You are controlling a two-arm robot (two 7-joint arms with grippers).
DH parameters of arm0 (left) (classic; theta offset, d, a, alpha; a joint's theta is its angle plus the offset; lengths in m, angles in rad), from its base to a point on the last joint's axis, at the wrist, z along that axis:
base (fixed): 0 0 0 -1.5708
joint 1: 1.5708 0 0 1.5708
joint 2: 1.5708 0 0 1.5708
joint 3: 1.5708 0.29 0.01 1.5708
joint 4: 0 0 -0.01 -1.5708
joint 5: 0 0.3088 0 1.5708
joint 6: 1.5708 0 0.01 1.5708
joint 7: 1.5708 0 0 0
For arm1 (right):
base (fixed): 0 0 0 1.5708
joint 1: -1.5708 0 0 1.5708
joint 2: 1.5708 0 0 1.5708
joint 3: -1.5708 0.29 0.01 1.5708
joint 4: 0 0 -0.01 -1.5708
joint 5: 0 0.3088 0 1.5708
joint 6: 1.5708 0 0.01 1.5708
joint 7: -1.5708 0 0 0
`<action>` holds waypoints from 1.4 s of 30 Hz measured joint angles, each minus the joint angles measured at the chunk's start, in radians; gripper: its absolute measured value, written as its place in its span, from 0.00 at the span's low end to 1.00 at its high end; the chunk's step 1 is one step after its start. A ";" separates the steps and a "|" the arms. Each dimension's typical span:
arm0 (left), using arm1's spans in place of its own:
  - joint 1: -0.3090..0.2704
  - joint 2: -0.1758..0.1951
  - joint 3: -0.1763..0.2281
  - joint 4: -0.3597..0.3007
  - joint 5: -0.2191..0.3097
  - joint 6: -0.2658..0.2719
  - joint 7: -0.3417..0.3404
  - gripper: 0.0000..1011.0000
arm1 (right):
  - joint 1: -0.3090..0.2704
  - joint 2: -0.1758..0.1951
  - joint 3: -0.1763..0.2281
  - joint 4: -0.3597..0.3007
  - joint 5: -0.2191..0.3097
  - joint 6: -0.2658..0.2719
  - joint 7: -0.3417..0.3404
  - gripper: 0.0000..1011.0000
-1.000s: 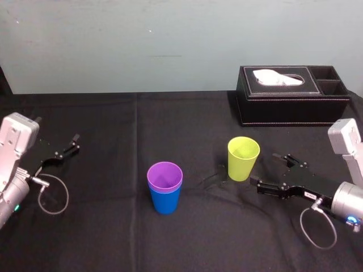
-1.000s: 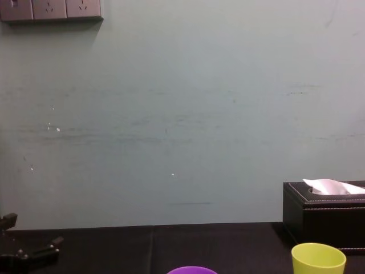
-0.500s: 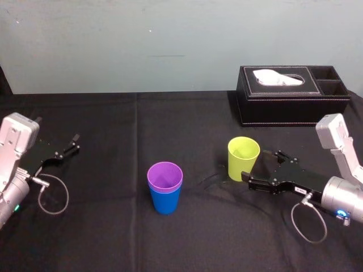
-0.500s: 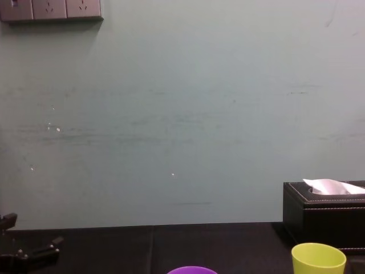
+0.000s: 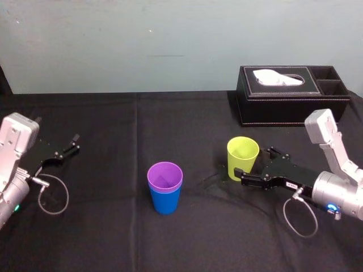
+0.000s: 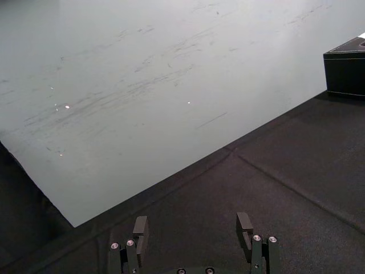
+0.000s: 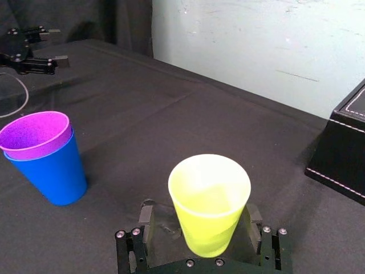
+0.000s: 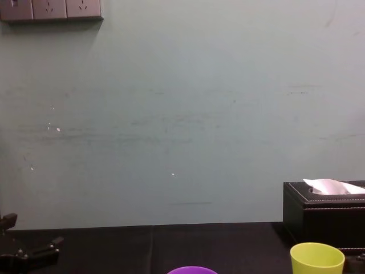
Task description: Stack the three plastic cups sequentially using one hand.
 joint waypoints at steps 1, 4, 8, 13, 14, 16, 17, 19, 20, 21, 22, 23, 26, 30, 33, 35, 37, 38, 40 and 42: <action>0.000 0.000 0.000 0.000 0.000 0.000 0.000 1.00 | 0.005 -0.003 -0.002 0.004 -0.002 0.001 0.000 0.99; 0.000 0.000 0.000 0.000 0.000 0.000 0.000 1.00 | 0.014 -0.010 -0.006 0.013 -0.004 0.002 0.001 0.99; 0.000 0.000 0.000 0.000 0.000 0.000 0.000 1.00 | 0.027 -0.019 -0.012 0.026 -0.007 0.005 0.003 0.99; 0.000 0.000 0.000 0.000 0.000 0.000 0.000 1.00 | 0.038 -0.028 -0.019 0.036 -0.011 0.007 0.003 0.99; 0.000 0.000 0.000 0.000 0.000 0.000 0.000 1.00 | 0.040 -0.029 -0.020 0.037 -0.012 0.008 0.003 0.99; 0.000 0.000 0.000 0.000 0.000 0.000 0.000 1.00 | 0.041 -0.031 -0.022 0.038 -0.013 0.009 0.003 0.99; 0.000 0.000 0.000 0.000 0.000 0.000 0.000 1.00 | 0.043 -0.032 -0.023 0.039 -0.015 0.010 0.001 0.99; 0.000 0.000 0.000 0.000 0.000 0.000 0.000 1.00 | 0.045 -0.034 -0.024 0.040 -0.017 0.010 0.000 0.99; 0.000 0.000 0.000 0.000 0.000 0.000 0.000 1.00 | 0.047 -0.035 -0.026 0.041 -0.021 0.010 -0.002 0.99; 0.000 0.000 0.000 0.000 0.000 0.000 0.000 1.00 | 0.047 -0.035 -0.026 0.041 -0.021 0.010 -0.002 0.99; 0.000 0.000 0.000 0.000 0.000 0.000 0.000 1.00 | 0.049 -0.038 -0.028 0.042 -0.026 0.010 -0.006 0.99; 0.000 0.000 0.000 0.000 0.000 0.000 0.000 1.00 | 0.049 -0.038 -0.028 0.042 -0.026 0.010 -0.006 0.99; 0.000 0.000 0.000 0.000 0.000 0.000 0.000 1.00 | 0.055 -0.043 -0.032 0.046 -0.035 0.009 -0.010 0.99; 0.000 0.000 0.000 0.000 0.000 0.000 0.000 1.00 | 0.061 -0.049 -0.035 0.052 -0.044 0.008 -0.015 0.99; 0.000 0.000 0.000 0.000 0.000 0.000 0.000 1.00 | 0.065 -0.054 -0.036 0.057 -0.050 0.006 -0.017 0.99; 0.000 0.000 0.000 0.000 0.000 0.000 0.000 1.00 | 0.066 -0.056 -0.037 0.059 -0.051 0.005 -0.017 0.99; 0.000 0.000 0.000 0.000 0.000 0.000 0.000 1.00 | 0.067 -0.058 -0.037 0.061 -0.052 0.004 -0.018 0.99; 0.000 0.000 0.000 0.000 0.000 0.000 0.000 1.00 | 0.067 -0.058 -0.037 0.061 -0.052 0.004 -0.018 0.99; 0.000 0.000 0.000 0.000 0.000 0.000 0.000 1.00 | 0.067 -0.057 -0.037 0.060 -0.052 0.004 -0.018 0.99; 0.000 0.000 0.000 0.000 0.000 0.000 0.000 1.00 | 0.067 -0.057 -0.036 0.060 -0.052 0.004 -0.018 0.99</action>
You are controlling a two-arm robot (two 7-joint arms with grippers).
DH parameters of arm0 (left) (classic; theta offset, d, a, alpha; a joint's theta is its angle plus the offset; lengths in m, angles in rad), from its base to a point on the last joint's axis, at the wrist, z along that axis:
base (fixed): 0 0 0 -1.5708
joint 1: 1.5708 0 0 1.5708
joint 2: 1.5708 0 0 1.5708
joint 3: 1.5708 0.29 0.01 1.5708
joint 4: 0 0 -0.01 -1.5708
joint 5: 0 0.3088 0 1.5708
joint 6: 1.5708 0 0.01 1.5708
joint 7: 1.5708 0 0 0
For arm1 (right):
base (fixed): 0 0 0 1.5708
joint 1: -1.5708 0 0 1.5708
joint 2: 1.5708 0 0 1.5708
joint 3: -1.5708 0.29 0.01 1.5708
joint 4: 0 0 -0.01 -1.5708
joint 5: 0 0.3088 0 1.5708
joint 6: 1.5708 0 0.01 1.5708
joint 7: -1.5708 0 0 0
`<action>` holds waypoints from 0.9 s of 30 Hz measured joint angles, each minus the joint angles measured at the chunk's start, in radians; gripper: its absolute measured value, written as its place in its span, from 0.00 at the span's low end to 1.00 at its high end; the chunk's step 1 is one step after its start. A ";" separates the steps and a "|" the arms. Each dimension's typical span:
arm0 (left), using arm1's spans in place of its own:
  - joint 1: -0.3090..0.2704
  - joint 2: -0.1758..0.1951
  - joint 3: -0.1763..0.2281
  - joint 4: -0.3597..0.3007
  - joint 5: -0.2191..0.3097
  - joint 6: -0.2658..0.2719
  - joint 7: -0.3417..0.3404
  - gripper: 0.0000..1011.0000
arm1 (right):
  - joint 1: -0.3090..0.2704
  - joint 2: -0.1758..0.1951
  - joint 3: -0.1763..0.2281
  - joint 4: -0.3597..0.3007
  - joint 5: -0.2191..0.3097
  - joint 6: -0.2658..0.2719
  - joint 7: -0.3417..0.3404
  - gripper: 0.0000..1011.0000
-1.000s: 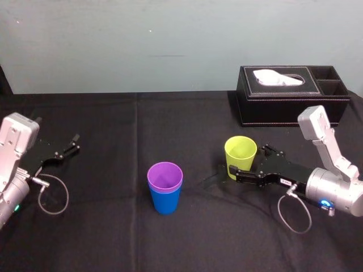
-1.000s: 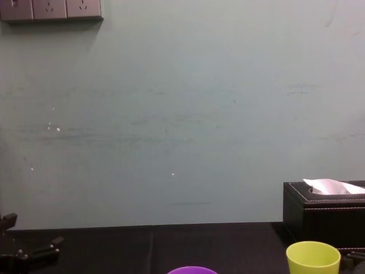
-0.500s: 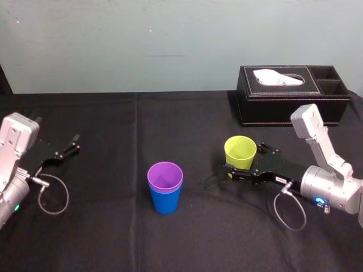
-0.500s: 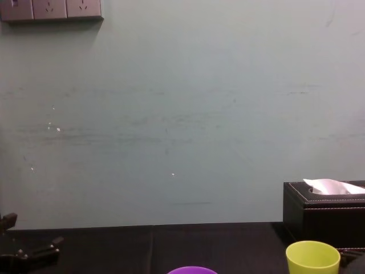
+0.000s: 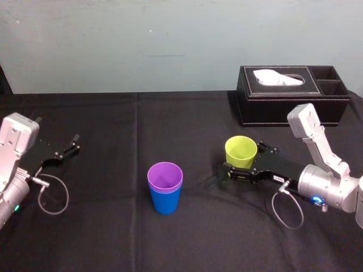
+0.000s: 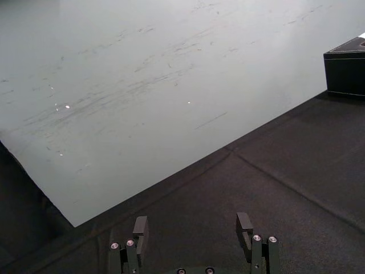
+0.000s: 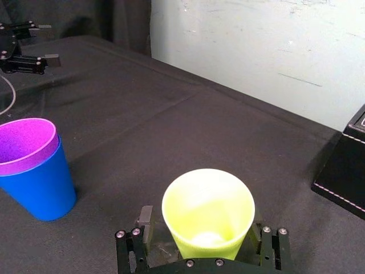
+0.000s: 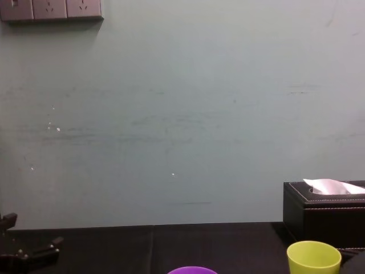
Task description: Stack the three plastic cups sequentially using one hand.
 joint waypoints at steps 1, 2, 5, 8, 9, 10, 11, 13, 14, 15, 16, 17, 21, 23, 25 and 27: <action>0.000 0.000 0.000 0.000 0.000 0.000 0.000 1.00 | 0.000 0.000 0.000 0.000 0.000 0.000 0.000 0.99; 0.000 0.000 0.000 0.000 0.000 0.000 0.000 1.00 | 0.000 0.000 0.000 0.000 0.000 0.000 0.000 0.99; 0.000 0.000 0.000 0.000 0.000 0.000 0.000 1.00 | 0.000 0.001 0.000 -0.001 0.000 0.000 -0.001 0.94; 0.000 0.000 0.000 0.000 0.000 0.000 0.000 1.00 | -0.001 0.001 0.001 -0.001 0.000 0.000 -0.001 0.88; 0.000 0.000 0.000 0.000 0.000 0.000 0.000 1.00 | -0.001 0.001 0.001 -0.001 0.000 0.000 -0.001 0.86; 0.000 0.000 0.000 0.000 0.000 0.000 0.000 1.00 | -0.001 0.001 0.001 -0.001 0.001 0.000 -0.001 0.83; 0.000 0.000 0.000 0.000 0.000 0.000 0.000 1.00 | -0.001 0.001 0.001 -0.001 0.001 0.000 -0.001 0.80; 0.000 0.000 0.000 0.000 0.000 0.000 0.000 1.00 | -0.001 0.001 0.001 -0.002 0.001 0.000 -0.001 0.77; 0.000 0.000 0.000 0.000 0.000 0.000 0.000 1.00 | -0.001 0.001 0.001 -0.002 0.001 0.000 -0.001 0.76; 0.000 0.000 0.000 0.000 0.000 0.000 0.000 1.00 | -0.001 0.001 0.001 -0.002 0.001 0.000 0.000 0.76; 0.000 0.000 0.000 0.000 0.000 0.000 0.000 1.00 | -0.001 0.001 0.001 -0.002 0.001 0.000 0.000 0.75; 0.000 0.000 0.000 0.000 0.000 0.000 0.000 1.00 | -0.001 0.002 0.001 -0.002 0.001 0.000 0.000 0.75; 0.000 0.000 0.000 0.000 0.000 0.000 0.000 1.00 | -0.002 0.002 0.001 -0.003 0.001 0.000 0.000 0.73; 0.000 0.000 0.000 0.000 0.000 0.000 0.000 1.00 | -0.002 0.002 0.001 -0.003 0.002 0.000 0.000 0.73; 0.000 0.000 0.000 0.000 0.000 0.000 0.000 1.00 | -0.002 0.002 0.001 -0.003 0.002 0.000 0.000 0.73; 0.000 0.000 0.000 0.000 0.000 0.000 0.000 1.00 | -0.002 0.002 0.001 -0.003 0.002 0.000 0.000 0.73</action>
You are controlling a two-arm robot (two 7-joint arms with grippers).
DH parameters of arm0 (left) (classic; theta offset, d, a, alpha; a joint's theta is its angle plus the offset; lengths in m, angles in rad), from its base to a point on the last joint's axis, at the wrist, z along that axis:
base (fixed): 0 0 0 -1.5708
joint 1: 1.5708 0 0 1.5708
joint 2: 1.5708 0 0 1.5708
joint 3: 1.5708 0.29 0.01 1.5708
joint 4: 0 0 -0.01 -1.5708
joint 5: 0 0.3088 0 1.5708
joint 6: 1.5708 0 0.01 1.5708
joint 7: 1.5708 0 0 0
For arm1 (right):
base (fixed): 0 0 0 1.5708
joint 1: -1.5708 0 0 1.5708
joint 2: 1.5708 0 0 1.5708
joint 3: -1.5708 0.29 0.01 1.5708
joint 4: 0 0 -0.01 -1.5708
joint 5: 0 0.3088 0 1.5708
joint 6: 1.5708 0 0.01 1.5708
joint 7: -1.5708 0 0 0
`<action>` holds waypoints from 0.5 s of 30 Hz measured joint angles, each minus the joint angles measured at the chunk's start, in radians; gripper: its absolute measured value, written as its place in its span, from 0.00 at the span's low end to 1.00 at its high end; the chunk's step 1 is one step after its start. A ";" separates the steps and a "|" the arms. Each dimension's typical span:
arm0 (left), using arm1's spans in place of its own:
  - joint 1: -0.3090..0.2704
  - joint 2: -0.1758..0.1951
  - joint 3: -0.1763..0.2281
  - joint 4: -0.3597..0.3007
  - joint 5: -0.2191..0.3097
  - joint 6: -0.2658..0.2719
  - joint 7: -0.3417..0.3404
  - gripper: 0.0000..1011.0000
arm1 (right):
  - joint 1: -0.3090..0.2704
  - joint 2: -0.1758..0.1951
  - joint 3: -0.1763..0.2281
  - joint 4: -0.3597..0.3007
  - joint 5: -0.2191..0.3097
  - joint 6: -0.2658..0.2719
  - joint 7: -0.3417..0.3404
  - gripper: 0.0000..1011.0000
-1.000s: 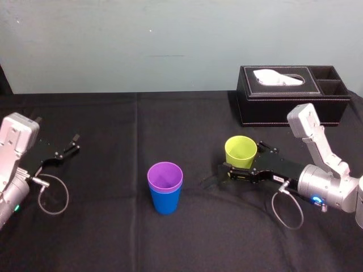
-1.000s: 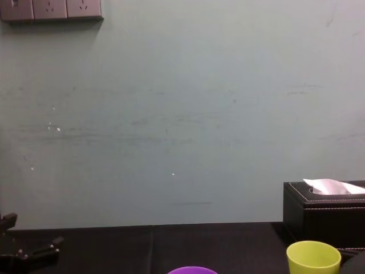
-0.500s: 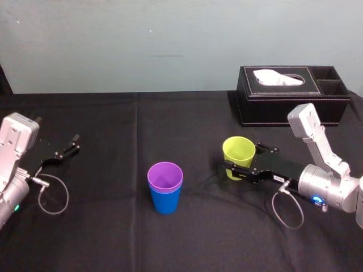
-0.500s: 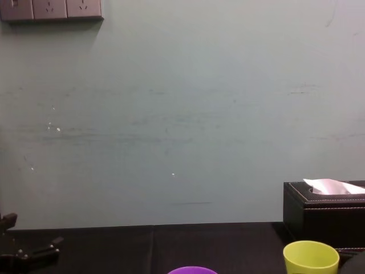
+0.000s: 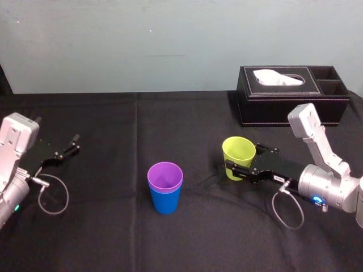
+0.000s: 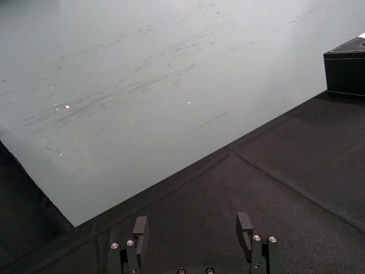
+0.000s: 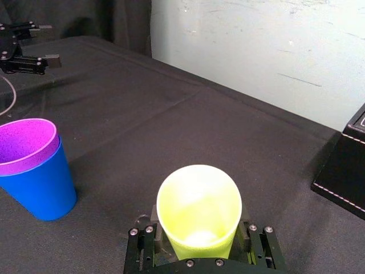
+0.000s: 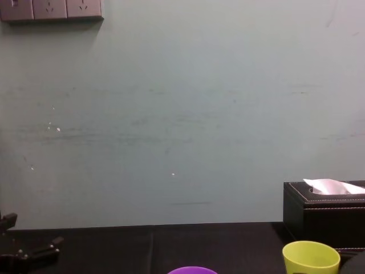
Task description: Stack the three plastic cups sequentially using one hand.
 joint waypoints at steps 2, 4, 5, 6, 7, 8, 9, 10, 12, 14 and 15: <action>0.000 0.000 0.000 0.000 0.000 0.000 0.000 1.00 | 0.000 0.000 0.000 0.000 0.000 0.000 0.000 0.73; 0.000 0.000 0.000 0.000 0.000 0.000 0.000 1.00 | 0.000 0.000 0.000 0.000 0.000 0.000 0.000 0.73; 0.000 0.000 0.000 0.000 0.000 0.000 0.000 1.00 | 0.000 0.000 0.000 0.000 0.000 0.000 0.000 0.73; 0.000 0.000 0.000 0.000 0.000 0.000 0.000 1.00 | 0.000 0.000 0.000 0.000 0.000 0.000 0.000 0.73; 0.000 0.000 0.000 0.000 0.000 0.000 0.000 1.00 | 0.000 0.000 0.000 0.000 0.000 0.000 0.000 0.73; 0.000 0.000 0.000 0.000 0.000 0.000 0.000 1.00 | 0.000 0.000 0.001 -0.001 0.000 0.000 0.000 0.73; 0.000 0.000 0.000 0.000 0.000 0.000 0.000 1.00 | -0.001 0.001 0.002 -0.004 0.001 0.001 -0.001 0.73; 0.000 0.000 0.000 0.000 0.000 0.000 0.000 1.00 | -0.003 0.003 0.004 -0.008 0.001 0.002 -0.002 0.73; 0.000 0.000 0.000 0.000 0.000 0.000 0.000 1.00 | -0.007 0.008 0.011 -0.020 0.004 0.005 -0.003 0.73; 0.000 0.000 0.000 0.000 0.000 0.000 0.000 1.00 | -0.011 0.013 0.017 -0.031 0.006 0.008 -0.004 0.73; 0.000 0.000 0.000 0.000 0.000 0.000 0.000 1.00 | -0.014 0.016 0.020 -0.037 0.007 0.009 -0.005 0.73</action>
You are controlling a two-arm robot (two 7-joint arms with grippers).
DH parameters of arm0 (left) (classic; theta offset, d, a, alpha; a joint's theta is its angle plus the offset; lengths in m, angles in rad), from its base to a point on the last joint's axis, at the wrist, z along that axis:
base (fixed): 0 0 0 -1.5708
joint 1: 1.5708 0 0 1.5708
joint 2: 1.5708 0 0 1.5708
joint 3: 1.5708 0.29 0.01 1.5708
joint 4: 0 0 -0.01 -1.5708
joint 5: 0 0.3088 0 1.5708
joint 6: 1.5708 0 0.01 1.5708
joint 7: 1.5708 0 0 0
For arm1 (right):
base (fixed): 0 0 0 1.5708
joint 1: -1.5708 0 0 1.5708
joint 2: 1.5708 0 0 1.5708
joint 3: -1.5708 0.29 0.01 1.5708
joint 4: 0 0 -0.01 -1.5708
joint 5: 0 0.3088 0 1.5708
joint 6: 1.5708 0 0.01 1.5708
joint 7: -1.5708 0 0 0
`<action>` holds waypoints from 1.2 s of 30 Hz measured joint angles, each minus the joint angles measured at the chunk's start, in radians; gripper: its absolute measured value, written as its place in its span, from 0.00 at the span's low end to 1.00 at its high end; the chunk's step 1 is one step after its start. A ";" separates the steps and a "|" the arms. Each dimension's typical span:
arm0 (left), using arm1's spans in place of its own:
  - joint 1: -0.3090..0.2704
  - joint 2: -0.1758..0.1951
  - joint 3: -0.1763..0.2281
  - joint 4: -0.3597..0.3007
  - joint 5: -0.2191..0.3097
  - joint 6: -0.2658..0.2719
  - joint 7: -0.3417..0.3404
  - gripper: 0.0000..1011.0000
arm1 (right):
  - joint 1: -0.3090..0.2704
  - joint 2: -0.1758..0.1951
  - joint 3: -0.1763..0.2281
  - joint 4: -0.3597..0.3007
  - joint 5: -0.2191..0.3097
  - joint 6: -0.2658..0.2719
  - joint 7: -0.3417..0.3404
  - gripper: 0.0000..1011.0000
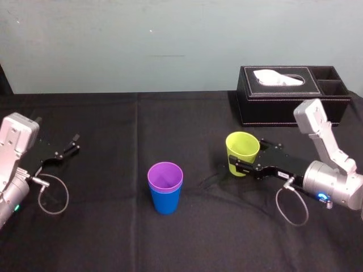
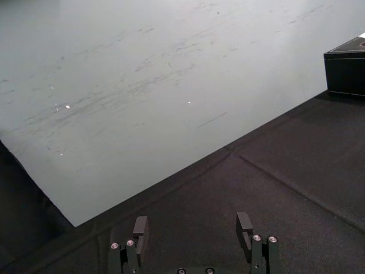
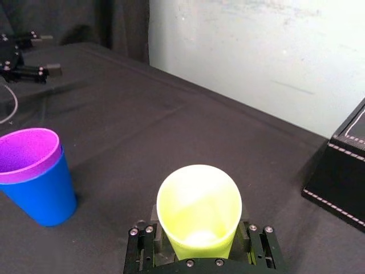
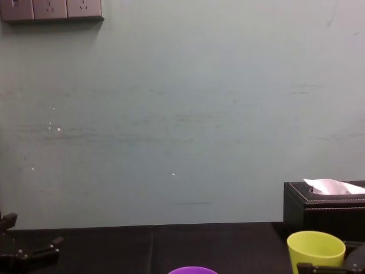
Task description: Stack the three plastic cups sequentially using one hand.
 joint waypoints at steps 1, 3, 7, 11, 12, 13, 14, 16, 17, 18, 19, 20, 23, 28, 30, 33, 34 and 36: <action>0.000 0.000 0.000 0.000 0.000 0.000 0.000 1.00 | -0.004 0.005 0.005 -0.012 0.003 0.003 -0.001 0.73; 0.000 0.000 0.000 0.000 0.000 0.000 0.000 1.00 | -0.012 0.015 0.012 -0.037 0.008 0.008 -0.002 0.73; 0.000 0.000 0.000 0.000 0.000 0.000 0.000 1.00 | -0.026 0.035 0.024 -0.088 0.017 0.021 -0.002 0.73; 0.000 0.000 0.000 0.000 0.000 0.000 0.000 1.00 | -0.041 0.057 0.034 -0.148 0.031 0.035 0.000 0.73; 0.000 0.000 0.000 0.000 0.000 0.000 0.000 1.00 | -0.044 0.062 0.035 -0.161 0.033 0.038 0.001 0.73; 0.000 0.000 0.000 0.000 0.000 0.000 0.000 1.00 | -0.049 0.070 0.037 -0.184 0.040 0.043 0.006 0.73; 0.000 0.000 0.000 0.000 0.000 0.000 0.000 1.00 | -0.051 0.075 0.038 -0.195 0.043 0.045 0.007 0.73; 0.000 0.000 0.000 0.000 0.000 0.000 0.000 1.00 | -0.055 0.084 0.040 -0.224 0.055 0.052 0.014 0.73; 0.000 0.000 0.000 0.000 0.000 0.000 0.000 1.00 | -0.057 0.087 0.041 -0.234 0.060 0.054 0.016 0.73; 0.000 0.000 0.000 0.000 0.000 0.000 0.000 1.00 | -0.060 0.094 0.042 -0.252 0.070 0.059 0.020 0.73; 0.000 0.000 0.000 0.000 0.000 0.000 0.000 1.00 | -0.061 0.097 0.042 -0.261 0.074 0.061 0.021 0.73; 0.000 0.000 0.000 0.000 0.000 0.000 0.000 1.00 | -0.062 0.100 0.043 -0.270 0.079 0.063 0.023 0.73; 0.000 0.000 0.000 0.000 0.000 0.000 0.000 1.00 | -0.064 0.111 0.042 -0.302 0.095 0.069 0.028 0.73; 0.000 0.000 0.000 0.000 0.000 0.000 0.000 1.00 | -0.061 0.120 0.032 -0.337 0.119 0.080 0.038 0.73; 0.000 0.000 0.000 0.000 0.000 0.000 0.000 1.00 | -0.055 0.120 0.023 -0.344 0.131 0.087 0.044 0.73; 0.000 0.000 0.000 0.000 0.000 0.000 0.000 1.00 | -0.045 0.116 0.010 -0.351 0.143 0.095 0.049 0.73; 0.000 0.000 0.000 0.000 0.000 0.000 0.000 1.00 | -0.043 0.116 0.006 -0.352 0.146 0.097 0.051 0.73; 0.000 0.000 0.000 0.000 0.000 0.000 0.000 1.00 | -0.035 0.113 -0.007 -0.357 0.150 0.101 0.052 0.73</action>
